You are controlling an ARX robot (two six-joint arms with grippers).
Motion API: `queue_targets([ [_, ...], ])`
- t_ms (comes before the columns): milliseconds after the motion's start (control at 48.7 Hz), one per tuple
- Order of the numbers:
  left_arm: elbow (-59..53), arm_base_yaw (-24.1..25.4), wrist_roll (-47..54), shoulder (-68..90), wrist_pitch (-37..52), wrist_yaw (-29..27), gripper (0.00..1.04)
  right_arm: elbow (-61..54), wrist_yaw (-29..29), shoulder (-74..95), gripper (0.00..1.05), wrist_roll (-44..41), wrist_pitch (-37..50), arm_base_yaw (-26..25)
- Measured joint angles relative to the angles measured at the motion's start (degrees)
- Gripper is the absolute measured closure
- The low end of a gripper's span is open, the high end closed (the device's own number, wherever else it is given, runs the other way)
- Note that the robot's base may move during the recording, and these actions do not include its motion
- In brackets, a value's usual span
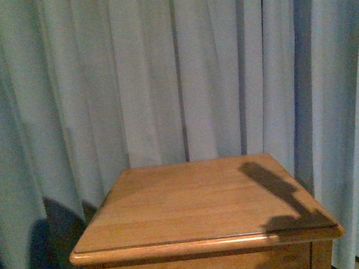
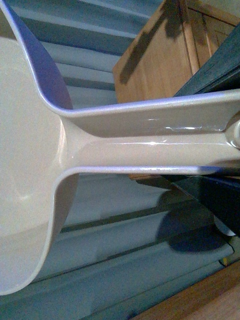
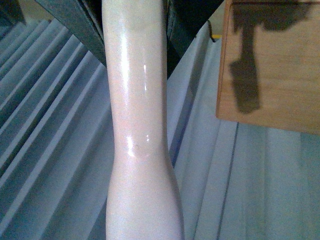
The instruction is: Clean up trash
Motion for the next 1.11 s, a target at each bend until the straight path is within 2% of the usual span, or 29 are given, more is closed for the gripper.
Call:
queue_targets([
  [206,0.00,0.00,-0.02,0.00,0.00,0.02,0.77,-8.68,7.15,-13.73,0.84,0.28,-3.04,4.00],
  [329,0.00,0.00,-0.02,0.00,0.00,0.00,0.77,-13.16,14.51,-21.31,0.84,1.55,-4.24,9.55],
  [411,0.00,0.00,-0.02,0.00,0.00,0.00,0.77,-14.99,17.46,-23.39,0.84,1.27,-3.28,13.00],
  [1110,0.00,0.00,-0.02,0.00,0.00,0.00,0.77,-16.20,17.51,-24.15,0.84,1.64,-3.80,14.21],
])
